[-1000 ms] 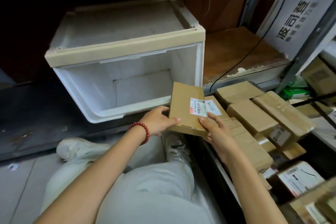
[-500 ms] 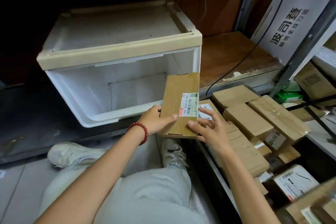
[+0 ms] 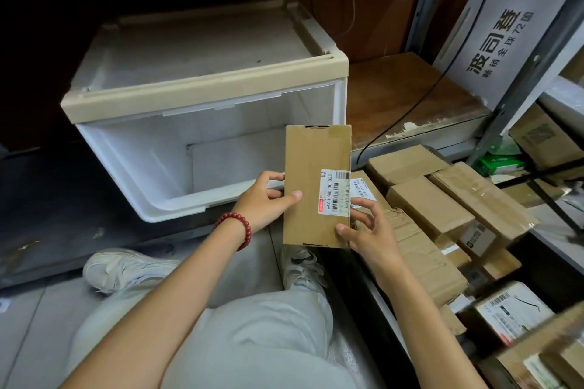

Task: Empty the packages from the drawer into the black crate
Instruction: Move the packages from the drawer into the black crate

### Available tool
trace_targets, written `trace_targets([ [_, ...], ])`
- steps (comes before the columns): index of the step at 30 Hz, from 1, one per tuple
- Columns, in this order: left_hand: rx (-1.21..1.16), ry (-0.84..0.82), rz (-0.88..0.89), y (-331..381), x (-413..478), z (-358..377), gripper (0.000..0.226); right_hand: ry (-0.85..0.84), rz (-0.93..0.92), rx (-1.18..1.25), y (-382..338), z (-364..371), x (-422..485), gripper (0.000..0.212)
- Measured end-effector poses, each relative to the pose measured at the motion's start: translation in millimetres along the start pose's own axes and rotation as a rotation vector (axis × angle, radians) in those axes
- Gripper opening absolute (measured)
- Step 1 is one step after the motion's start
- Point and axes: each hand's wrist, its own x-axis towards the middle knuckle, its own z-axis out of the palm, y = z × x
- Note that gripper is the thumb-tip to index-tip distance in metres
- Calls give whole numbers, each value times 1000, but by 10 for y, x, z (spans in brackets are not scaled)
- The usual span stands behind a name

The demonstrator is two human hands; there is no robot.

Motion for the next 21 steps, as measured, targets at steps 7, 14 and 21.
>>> trace_targets([
  [7,-52,-75,94,26,-8,55,34,17,92,52,70,-107,31,43],
  [14,-16,-60,118,14,-10,50,34,55,11,38,57,-92,26,45],
  [21,-74,-39,177,34,-23,48,30,30,79,60,50,-40,-1,43],
])
